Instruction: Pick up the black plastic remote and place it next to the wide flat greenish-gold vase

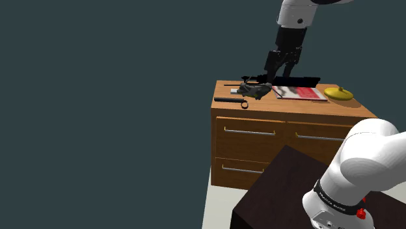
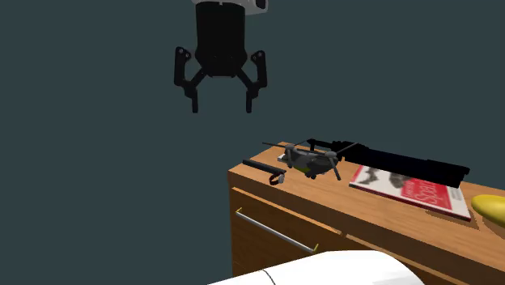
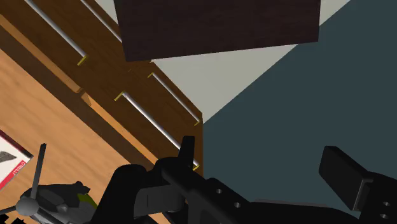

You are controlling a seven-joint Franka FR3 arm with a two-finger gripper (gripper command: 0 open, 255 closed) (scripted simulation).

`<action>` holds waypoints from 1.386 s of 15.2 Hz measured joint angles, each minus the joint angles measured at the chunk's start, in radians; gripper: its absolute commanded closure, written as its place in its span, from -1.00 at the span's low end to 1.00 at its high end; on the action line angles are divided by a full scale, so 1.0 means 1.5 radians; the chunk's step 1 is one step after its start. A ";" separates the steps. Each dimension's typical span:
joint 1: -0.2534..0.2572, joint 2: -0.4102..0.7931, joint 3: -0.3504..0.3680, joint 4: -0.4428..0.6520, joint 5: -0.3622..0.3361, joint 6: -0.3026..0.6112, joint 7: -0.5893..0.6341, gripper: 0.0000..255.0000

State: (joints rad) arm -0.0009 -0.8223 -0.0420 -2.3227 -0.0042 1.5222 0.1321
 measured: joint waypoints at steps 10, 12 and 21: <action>0.011 0.123 -0.108 -0.006 -0.052 0.122 -0.173 -1.00; 0.015 0.167 -0.137 0.008 -0.059 0.150 -0.220 -1.00; 0.045 0.386 -0.237 0.102 -0.030 0.263 -0.424 -1.00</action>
State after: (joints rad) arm 0.0664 -0.2432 -0.3978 -2.1704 -0.0496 1.9172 -0.5039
